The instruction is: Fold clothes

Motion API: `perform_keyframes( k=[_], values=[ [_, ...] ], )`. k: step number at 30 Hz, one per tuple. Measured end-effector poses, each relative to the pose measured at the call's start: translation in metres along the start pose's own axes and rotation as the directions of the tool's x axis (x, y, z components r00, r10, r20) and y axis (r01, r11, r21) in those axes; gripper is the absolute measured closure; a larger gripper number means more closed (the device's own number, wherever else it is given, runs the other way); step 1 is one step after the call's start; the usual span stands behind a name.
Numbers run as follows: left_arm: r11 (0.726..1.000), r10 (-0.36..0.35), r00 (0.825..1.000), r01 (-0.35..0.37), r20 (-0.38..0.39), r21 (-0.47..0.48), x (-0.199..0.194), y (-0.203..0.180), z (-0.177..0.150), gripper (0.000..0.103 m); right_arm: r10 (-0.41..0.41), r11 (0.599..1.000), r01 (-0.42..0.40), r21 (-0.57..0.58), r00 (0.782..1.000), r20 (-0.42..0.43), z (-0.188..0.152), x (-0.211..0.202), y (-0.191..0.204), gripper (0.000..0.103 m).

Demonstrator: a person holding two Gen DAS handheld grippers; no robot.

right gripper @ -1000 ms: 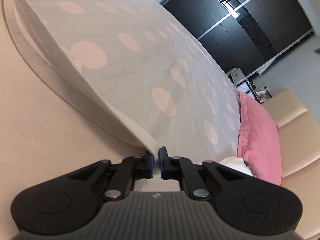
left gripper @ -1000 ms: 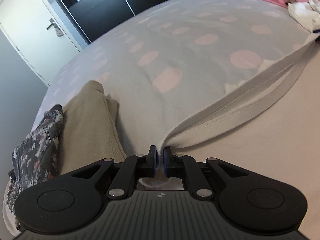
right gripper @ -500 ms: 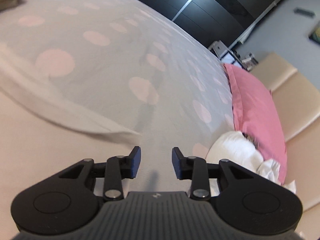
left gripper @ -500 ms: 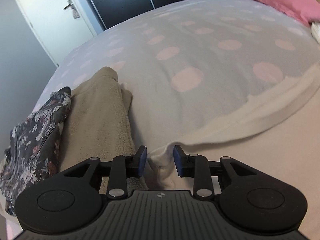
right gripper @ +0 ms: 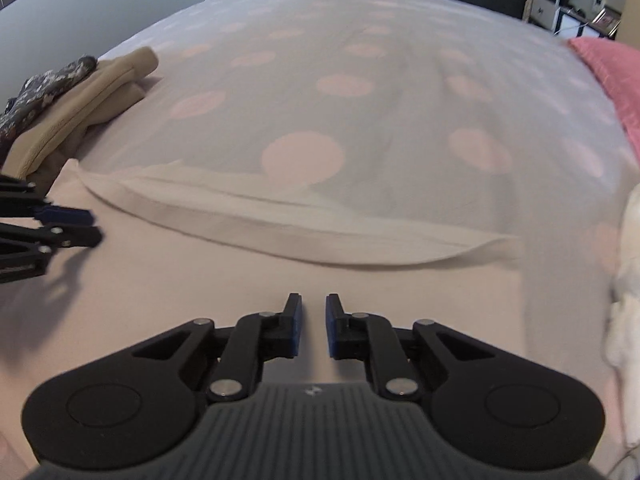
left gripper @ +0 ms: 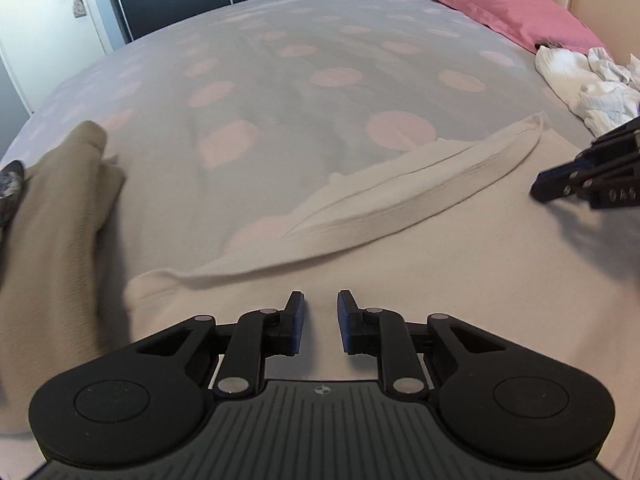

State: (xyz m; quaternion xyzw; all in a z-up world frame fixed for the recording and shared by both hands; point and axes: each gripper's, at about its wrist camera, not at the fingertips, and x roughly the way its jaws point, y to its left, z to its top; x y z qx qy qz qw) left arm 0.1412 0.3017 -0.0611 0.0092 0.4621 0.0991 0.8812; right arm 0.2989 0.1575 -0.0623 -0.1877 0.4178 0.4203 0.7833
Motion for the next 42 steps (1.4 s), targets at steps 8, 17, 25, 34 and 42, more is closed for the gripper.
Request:
perform_keyframes(
  k=[8,17,25,34,42],
  values=[
    [0.997,-0.005,0.999,0.008,0.047,-0.078,0.02,-0.003,0.022,0.086,-0.053,0.998,0.051,0.036,0.997,0.054,0.013,0.012,0.016,0.088],
    [0.984,0.038,0.993,-0.017,0.114,-0.179,0.01,0.015,0.034,0.086,-0.119,0.99,0.107,0.093,0.984,0.132,0.033,0.006,0.02,0.086],
    [0.991,0.009,0.992,0.008,0.124,-0.135,-0.02,0.01,0.034,0.086,-0.025,0.995,0.015,0.095,0.995,0.099,0.031,-0.021,0.008,0.073],
    [0.993,0.016,0.998,-0.009,0.058,-0.114,-0.025,-0.003,0.023,0.086,-0.011,0.997,0.014,0.072,0.999,-0.047,0.017,0.001,0.015,0.074],
    [0.993,0.004,0.999,0.0,0.036,-0.115,-0.018,0.001,0.019,0.086,-0.062,0.993,0.063,0.099,0.998,-0.011,0.026,0.021,0.019,0.074]
  ],
)
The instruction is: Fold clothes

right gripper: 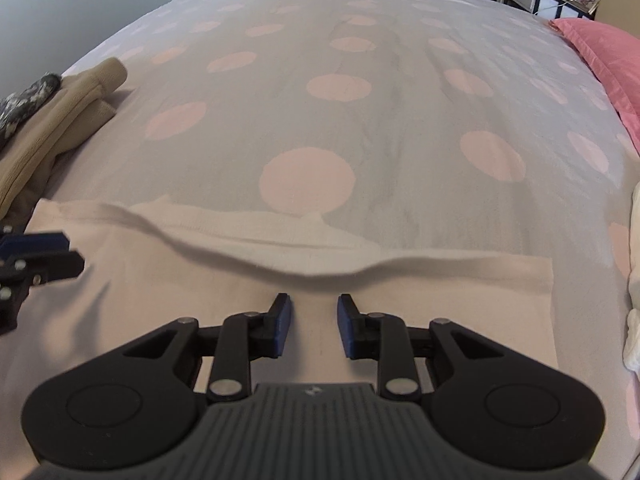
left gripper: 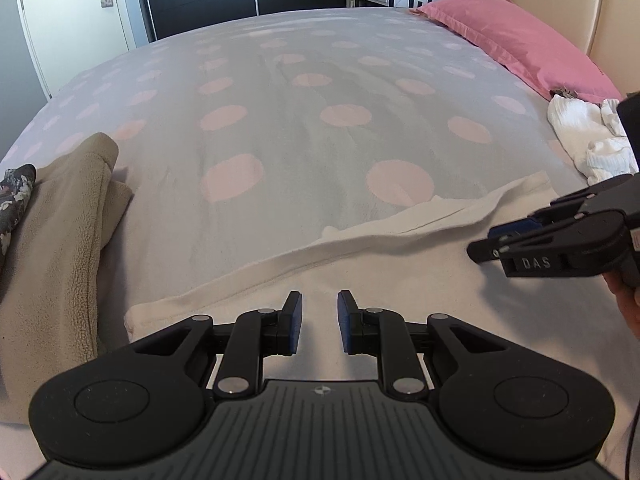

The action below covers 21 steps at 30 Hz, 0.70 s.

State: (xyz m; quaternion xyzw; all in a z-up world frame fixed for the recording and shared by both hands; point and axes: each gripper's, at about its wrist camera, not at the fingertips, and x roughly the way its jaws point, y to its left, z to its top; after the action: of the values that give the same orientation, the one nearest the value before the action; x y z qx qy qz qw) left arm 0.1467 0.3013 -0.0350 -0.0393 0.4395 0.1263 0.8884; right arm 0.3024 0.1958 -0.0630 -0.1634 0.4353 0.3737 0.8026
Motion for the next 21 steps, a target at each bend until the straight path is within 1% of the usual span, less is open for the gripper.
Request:
perform_keyframes(
  k=[3,9,13,15,18,21],
  values=[
    [1.0,0.01,1.0,-0.01,-0.006,-0.004,0.002,0.004,-0.002,0.086,-0.009,0.999,0.008,0.033,1.0,0.026,0.005,0.005,0.0,0.073],
    [0.998,0.046,0.999,-0.047,-0.027,-0.029,-0.003,0.021,-0.01,0.086,-0.068,0.995,0.058,0.081,0.99,0.127,0.012,-0.003,-0.002,0.073],
    [0.998,0.06,0.998,-0.061,-0.027,-0.035,-0.017,0.031,-0.015,0.086,-0.069,0.994,0.057,0.094,0.989,0.128,0.017,-0.02,-0.008,0.072],
    [0.998,0.059,0.998,-0.059,-0.028,-0.023,-0.027,0.033,-0.02,0.086,-0.061,0.995,0.051,0.08,0.991,0.116,0.016,-0.033,-0.012,0.067],
    [0.998,0.058,0.998,-0.059,-0.037,-0.021,-0.043,0.035,-0.029,0.085,-0.051,0.996,0.043,0.081,0.994,0.093,0.008,-0.053,-0.02,0.067],
    [0.998,0.057,0.997,-0.059,-0.048,-0.024,-0.06,0.038,-0.044,0.08,-0.067,0.993,0.061,0.1,0.996,0.061,-0.005,-0.071,-0.032,0.067]
  ],
)
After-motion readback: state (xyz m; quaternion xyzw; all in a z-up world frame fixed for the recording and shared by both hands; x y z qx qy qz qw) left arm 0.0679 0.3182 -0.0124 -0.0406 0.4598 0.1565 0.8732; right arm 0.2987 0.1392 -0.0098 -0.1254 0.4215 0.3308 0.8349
